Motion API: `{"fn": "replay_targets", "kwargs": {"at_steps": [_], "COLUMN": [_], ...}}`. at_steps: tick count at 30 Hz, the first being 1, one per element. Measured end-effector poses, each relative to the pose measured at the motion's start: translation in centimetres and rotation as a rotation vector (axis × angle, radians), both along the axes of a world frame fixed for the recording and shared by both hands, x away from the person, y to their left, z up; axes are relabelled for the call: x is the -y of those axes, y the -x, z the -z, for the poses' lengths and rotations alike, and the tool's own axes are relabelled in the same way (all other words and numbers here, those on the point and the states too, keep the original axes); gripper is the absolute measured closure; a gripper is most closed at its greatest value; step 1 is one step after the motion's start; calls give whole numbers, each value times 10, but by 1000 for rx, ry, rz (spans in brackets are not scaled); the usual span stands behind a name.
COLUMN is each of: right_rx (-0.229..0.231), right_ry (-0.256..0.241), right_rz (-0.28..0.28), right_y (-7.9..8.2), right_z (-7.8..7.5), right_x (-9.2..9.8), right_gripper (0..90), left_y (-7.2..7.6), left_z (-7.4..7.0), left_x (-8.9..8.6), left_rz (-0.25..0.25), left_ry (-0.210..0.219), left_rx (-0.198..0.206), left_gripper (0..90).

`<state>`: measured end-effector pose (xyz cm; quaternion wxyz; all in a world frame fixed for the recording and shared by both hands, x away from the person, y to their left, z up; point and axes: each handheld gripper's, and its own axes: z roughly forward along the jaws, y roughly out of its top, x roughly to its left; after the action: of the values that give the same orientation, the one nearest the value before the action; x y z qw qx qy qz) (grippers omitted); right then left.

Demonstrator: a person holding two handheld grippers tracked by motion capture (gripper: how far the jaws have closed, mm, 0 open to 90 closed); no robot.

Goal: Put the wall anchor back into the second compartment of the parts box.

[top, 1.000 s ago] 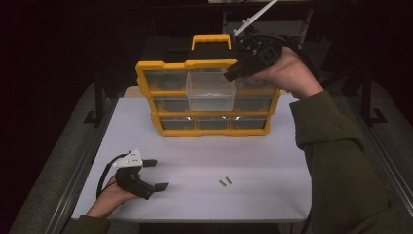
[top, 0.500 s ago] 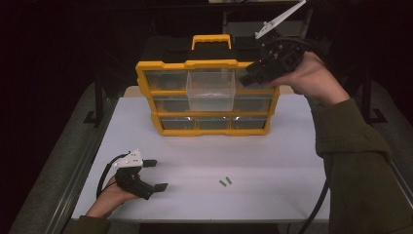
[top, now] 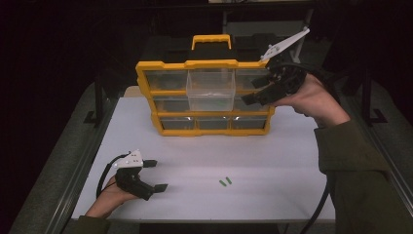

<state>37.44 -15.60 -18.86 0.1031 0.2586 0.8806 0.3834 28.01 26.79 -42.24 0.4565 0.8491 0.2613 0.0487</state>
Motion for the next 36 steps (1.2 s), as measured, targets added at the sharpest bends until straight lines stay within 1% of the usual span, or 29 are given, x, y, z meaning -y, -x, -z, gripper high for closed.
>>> {"fn": "replay_targets", "kwargs": {"at_steps": [1, 3, 9, 11, 13, 14, 18, 22, 25, 26, 28, 30, 32, 36], "right_rx": [1, -5, -13, -15, -15, -22, -19, -48, -50, -57, -53, -58, -66, -67], "right_ry": [1, 0, -6, -5, -2, -7, -12, -22, -20, -24, -23, -23, -23, -18], "right_rz": [3, 4, 12, 4, 8, 7, -3, 5, 4, 2, 4, 3, 2, 5], "right_y": [1, 2, 7, 9, 11, 13, 17, 21, 22, 23, 25, 27, 29, 35], "right_z": [4, 11, 34, 42, 48, 53, 70, 85, 97, 101, 108, 117, 123, 138], "right_x": [0, 0, 0, 0, -1, -2, -3, -5, -5, -5, -5, -6, -7, -9], "right_gripper": [265, 252, 196, 189, 185, 185, 171, 158, 156, 156, 157, 156, 156, 158], "left_y": [0, 0, 0, 0, 0, 0, -1, -1, -2, -2, -4, -5, -6, -7], "left_z": [0, 0, 1, 1, 1, 1, 2, 2, 2, 2, 2, 2, 2, 2], "left_x": [0, 0, 0, 0, 0, 0, 0, -1, -1, -2, -2, -3, -4, -4], "left_rz": [0, -4, -2, 1, 0, 0, -6, -18, -20, -22, -30, -32, -31, -40], "left_ry": [-4, 2, -5, -6, -12, -12, -4, 2, -9, -13, -13, -20, -16, -10], "left_rx": [6, 5, 12, 10, 13, 12, 9, 2, 16, 13, 7, 24, 29, 45], "left_gripper": [15, 15, 15, 15, 15, 15, 15, 15, 15, 15, 15, 15, 15, 15]}}
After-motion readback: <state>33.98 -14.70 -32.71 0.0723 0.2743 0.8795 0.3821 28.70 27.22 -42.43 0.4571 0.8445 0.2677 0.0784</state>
